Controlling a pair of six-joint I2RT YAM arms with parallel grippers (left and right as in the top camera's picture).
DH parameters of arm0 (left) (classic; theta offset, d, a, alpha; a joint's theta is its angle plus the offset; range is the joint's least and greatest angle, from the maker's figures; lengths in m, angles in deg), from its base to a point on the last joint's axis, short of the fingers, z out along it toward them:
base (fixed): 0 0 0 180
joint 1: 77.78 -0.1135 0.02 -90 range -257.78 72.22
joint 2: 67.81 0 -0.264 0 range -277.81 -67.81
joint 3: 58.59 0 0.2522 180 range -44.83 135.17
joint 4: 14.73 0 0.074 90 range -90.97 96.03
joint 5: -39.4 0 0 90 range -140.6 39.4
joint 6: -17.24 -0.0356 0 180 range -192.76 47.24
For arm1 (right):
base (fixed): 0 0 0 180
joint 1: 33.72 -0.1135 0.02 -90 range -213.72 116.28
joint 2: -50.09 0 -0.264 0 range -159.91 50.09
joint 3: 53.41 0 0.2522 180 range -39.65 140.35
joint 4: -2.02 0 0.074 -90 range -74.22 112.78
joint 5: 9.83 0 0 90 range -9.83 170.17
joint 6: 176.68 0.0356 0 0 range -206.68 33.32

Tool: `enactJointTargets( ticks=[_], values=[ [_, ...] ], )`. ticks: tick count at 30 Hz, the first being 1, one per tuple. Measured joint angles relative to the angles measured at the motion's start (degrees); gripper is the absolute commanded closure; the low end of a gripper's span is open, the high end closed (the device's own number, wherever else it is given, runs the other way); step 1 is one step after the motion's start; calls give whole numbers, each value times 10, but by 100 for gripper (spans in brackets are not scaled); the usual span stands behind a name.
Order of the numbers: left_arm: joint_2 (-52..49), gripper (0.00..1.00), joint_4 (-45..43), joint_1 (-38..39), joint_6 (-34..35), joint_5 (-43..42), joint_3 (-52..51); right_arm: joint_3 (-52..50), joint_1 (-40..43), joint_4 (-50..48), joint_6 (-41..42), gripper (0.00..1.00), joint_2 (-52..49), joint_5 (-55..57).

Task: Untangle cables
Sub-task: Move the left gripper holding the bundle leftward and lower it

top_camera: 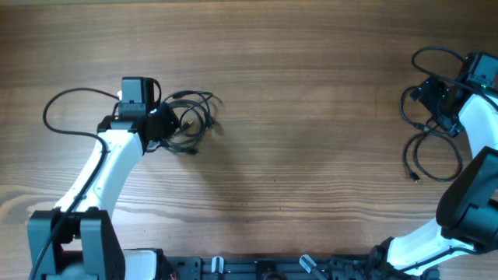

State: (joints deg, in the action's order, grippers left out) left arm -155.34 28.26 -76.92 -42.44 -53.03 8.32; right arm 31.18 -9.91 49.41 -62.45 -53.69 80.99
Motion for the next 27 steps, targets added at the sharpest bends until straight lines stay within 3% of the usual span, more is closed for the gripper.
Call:
enactJointTargets(
  ticks=[10, 12, 19, 27],
  values=[
    [-59, 92, -28, 1, 24, 48, 8, 0, 0, 0, 0, 0, 0, 0],
    [-85, 72, -48, 8, 24, 48, 8, 0, 0, 0, 0, 0, 0, 0],
    [-124, 74, -102, 18, 30, 73, 10, 0, 0, 0, 0, 0, 0, -4],
    [-124, 78, -39, 18, 30, 82, 40, 0, 0, 0, 0, 0, 0, -4]
  ],
)
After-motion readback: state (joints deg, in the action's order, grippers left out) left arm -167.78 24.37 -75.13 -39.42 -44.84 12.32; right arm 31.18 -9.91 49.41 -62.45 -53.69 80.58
